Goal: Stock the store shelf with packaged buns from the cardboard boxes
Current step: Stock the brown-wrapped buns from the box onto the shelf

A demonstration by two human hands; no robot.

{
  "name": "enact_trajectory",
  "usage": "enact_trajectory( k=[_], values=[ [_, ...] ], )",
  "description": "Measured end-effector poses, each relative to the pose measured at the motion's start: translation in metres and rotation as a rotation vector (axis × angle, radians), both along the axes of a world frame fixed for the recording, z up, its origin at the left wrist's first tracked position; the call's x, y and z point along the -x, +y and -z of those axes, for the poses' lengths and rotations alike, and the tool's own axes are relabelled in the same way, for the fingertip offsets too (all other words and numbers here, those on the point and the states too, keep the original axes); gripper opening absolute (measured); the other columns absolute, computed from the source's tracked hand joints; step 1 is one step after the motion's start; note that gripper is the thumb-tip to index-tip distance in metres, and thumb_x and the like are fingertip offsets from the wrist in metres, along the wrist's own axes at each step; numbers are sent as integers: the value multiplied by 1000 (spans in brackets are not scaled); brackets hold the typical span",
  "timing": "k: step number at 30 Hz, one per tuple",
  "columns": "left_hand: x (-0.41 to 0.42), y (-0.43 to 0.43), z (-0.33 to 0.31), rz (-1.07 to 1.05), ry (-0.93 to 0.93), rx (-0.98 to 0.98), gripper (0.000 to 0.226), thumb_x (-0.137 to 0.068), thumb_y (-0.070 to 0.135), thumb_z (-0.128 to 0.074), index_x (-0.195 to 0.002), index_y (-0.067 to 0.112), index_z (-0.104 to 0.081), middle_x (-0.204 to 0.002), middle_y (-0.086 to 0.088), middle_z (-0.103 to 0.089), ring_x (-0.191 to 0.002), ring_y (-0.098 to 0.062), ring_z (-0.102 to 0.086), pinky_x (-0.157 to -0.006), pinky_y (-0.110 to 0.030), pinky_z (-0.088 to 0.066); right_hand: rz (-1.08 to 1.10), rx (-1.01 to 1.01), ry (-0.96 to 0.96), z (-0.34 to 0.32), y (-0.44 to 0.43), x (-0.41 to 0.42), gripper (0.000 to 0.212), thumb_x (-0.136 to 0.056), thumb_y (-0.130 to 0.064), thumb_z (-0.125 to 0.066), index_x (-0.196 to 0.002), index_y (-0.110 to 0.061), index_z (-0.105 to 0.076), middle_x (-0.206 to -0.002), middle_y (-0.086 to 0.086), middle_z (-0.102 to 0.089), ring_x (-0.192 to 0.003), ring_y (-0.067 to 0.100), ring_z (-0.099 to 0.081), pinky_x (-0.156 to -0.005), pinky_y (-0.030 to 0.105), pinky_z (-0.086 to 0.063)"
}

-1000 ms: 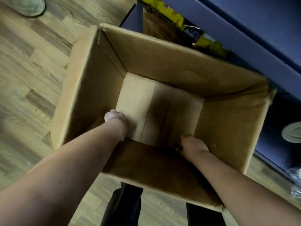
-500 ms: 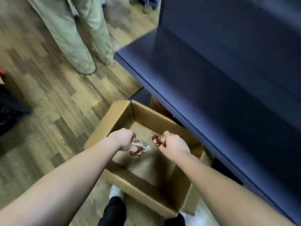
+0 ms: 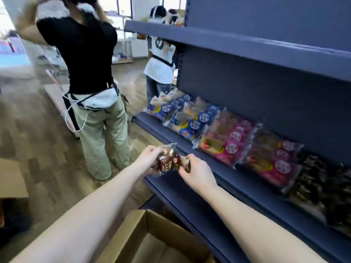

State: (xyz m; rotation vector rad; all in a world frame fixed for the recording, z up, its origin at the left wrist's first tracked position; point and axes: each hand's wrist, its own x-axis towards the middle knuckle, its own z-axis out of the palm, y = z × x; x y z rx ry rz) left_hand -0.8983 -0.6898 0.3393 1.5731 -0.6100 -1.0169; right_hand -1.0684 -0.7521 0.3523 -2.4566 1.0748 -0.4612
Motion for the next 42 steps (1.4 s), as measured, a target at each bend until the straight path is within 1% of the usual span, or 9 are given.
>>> enact_trajectory(
  k=[3, 7, 13, 17, 21, 29, 35, 38, 42],
  values=[
    [-8, -21, -21, 52, -14, 74, 76, -62, 44, -82, -119, 3, -51, -107, -24, -61, -86, -33, -65, -66, -50, -57, 25, 75, -70, -38, -9, 2, 20, -87, -32, -58, -90, -15, -47, -95, 8, -63, -90, 31, -60, -72, 35, -44],
    [15, -32, -67, 113, -80, 133, 54, -78, 18, -78, -119, 9, -43, -101, -13, -62, -77, -22, -64, -45, -26, -50, 72, 100, -126, -69, -21, 20, 22, -87, -32, -58, -96, -12, -53, -96, 6, -64, -89, 28, -61, -76, 37, -49],
    [55, -67, -95, 221, -107, 166, 38, -85, 11, -69, -114, 11, -43, -100, -10, -60, -80, -20, -63, -56, -29, -57, 168, 282, 31, -88, -44, 71, 33, -90, -40, -53, -111, -16, -55, -104, 6, -66, -93, 28, -63, -73, 36, -51],
    [88, -92, -112, 334, -266, 180, 64, -68, 36, -78, -119, 9, -51, -101, -7, -62, -85, -19, -60, -64, -27, -53, 291, 284, 49, -103, -53, 115, 47, -92, -41, -50, -132, -18, -47, -110, 10, -66, -98, 30, -63, -74, 36, -53],
    [137, -121, -119, 484, -174, 212, 38, -76, 20, -77, -110, 12, -61, -106, -10, -69, -101, -26, -66, -86, -42, -55, 439, 380, 136, -112, -56, 170, 47, -93, -44, -48, -132, -19, -44, -115, 11, -63, -102, 33, -61, -78, 35, -50],
    [255, -158, -129, 811, -149, 286, 35, -84, 17, -72, -118, 16, -64, -114, 0, -67, -101, -10, -64, -79, -37, -58, 678, 408, 269, -132, -40, 300, 52, -97, -43, -41, -141, -21, -27, -105, 10, -66, -89, 31, -64, -65, 33, -47],
    [345, -146, -127, 1021, -128, 299, 24, -89, 17, -66, -112, 19, -64, -108, 8, -66, -95, -2, -62, -73, -37, -60, 859, 332, 128, -125, -15, 393, 56, -93, -31, -53, -141, -15, -27, -101, 14, -65, -83, 35, -63, -63, 35, -50],
    [373, -136, -118, 1184, -278, 277, 31, -87, 28, -66, -118, 24, -61, -114, 8, -62, -102, -8, -60, -71, -36, -60, 925, 175, -89, -109, -2, 420, 62, -90, -22, -58, -142, -15, -26, -105, 15, -65, -88, 33, -62, -65, 32, -47],
    [392, -133, -111, 1324, -820, 206, 50, -86, 46, -62, -128, 20, -58, -123, 3, -58, -109, -20, -59, -86, -30, -51, 948, 105, -169, -85, 13, 439, 57, -84, -5, -55, -137, -10, -34, -124, 18, -57, -111, 35, -55, -81, 25, -41]
  ],
)
